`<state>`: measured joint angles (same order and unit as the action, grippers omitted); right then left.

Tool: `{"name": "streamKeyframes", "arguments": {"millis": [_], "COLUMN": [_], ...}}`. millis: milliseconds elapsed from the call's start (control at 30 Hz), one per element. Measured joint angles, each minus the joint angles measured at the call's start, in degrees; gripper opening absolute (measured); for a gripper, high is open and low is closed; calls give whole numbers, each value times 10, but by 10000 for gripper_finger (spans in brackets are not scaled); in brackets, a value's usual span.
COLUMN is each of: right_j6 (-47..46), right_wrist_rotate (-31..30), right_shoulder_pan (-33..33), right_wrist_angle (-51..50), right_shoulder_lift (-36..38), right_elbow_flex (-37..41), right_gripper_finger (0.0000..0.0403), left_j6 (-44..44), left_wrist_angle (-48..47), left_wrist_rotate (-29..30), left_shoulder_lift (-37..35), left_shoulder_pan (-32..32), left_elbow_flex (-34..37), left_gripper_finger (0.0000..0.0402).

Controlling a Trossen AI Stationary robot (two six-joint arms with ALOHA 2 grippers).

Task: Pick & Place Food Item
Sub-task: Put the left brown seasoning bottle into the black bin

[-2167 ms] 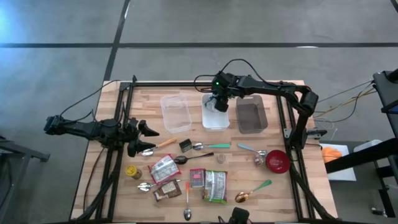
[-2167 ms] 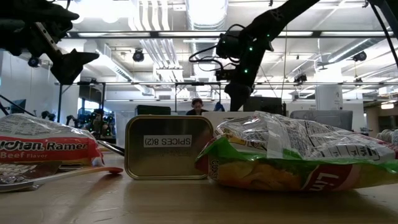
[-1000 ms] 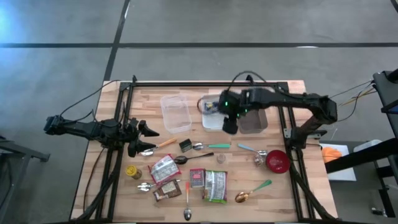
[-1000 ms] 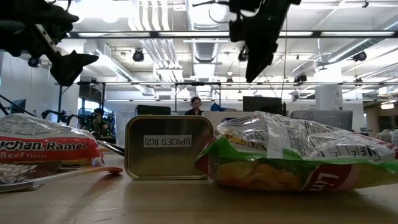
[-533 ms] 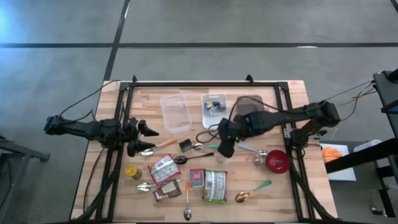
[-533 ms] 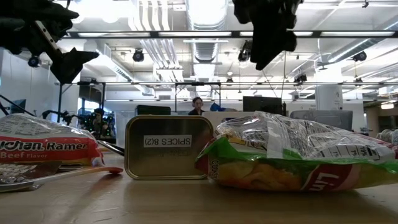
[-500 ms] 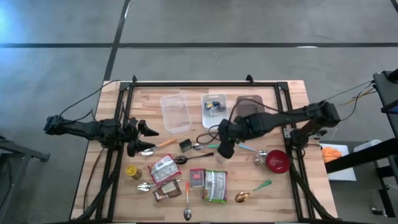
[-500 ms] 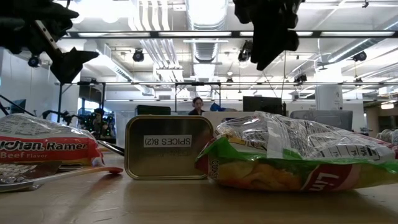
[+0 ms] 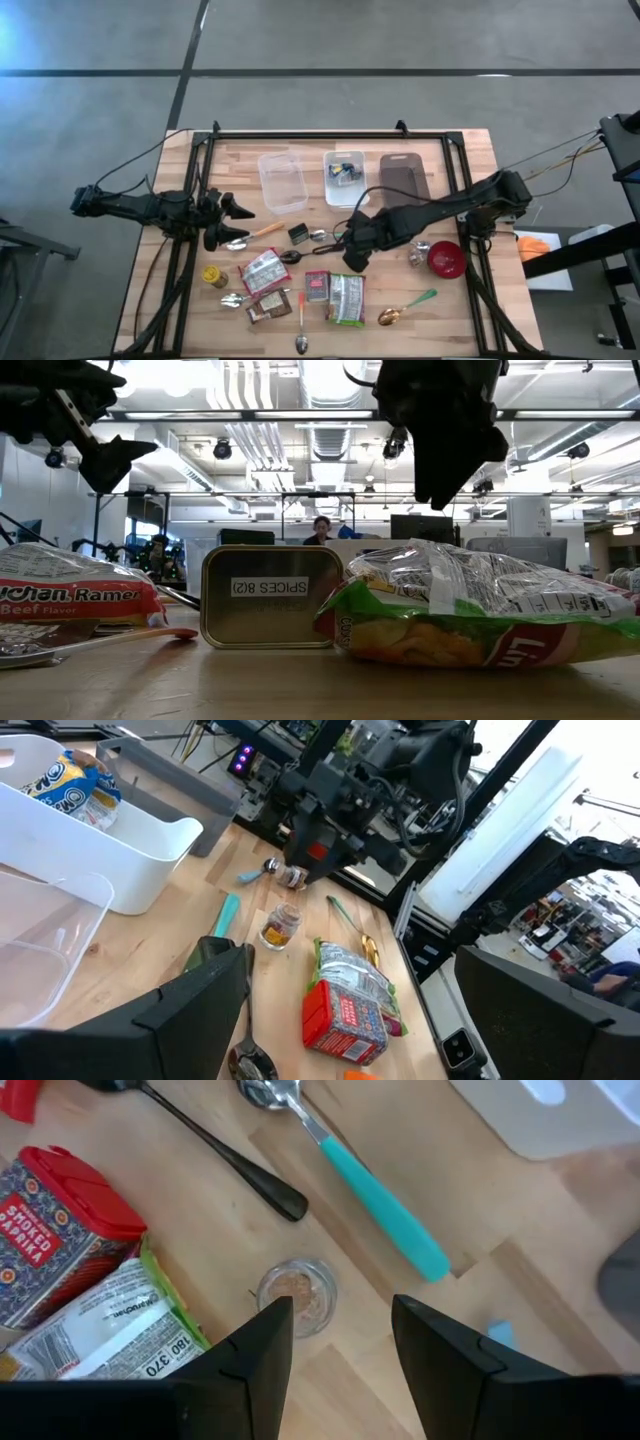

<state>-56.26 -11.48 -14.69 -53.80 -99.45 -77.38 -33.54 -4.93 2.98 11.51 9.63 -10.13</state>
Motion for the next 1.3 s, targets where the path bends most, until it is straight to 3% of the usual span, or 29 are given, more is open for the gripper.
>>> {"name": "streamKeyframes", "arguments": {"millis": [267,567,967,1300], "right_j6": [-34,2,35,51], "right_wrist_rotate": [46,98,96,143], "right_shoulder_pan": [0,1,11,15], "right_wrist_angle": [4,76,81,84], "right_shoulder_lift": [0,0,-10,-45], "right_elbow_flex": [3,39,37,36], "right_gripper_finger": [169,169,169,169], "left_j6": [0,-10,-10,-10], "left_wrist_angle": [-4,-10,-21,-28], "left_wrist_rotate": [0,0,0,0], "left_shoulder_lift": [3,3,4,4], "left_shoulder_pan": [0,0,0,0], "left_elbow_flex": [-1,-1,-1,-1], "left_gripper_finger": [363,363,363,363]}}
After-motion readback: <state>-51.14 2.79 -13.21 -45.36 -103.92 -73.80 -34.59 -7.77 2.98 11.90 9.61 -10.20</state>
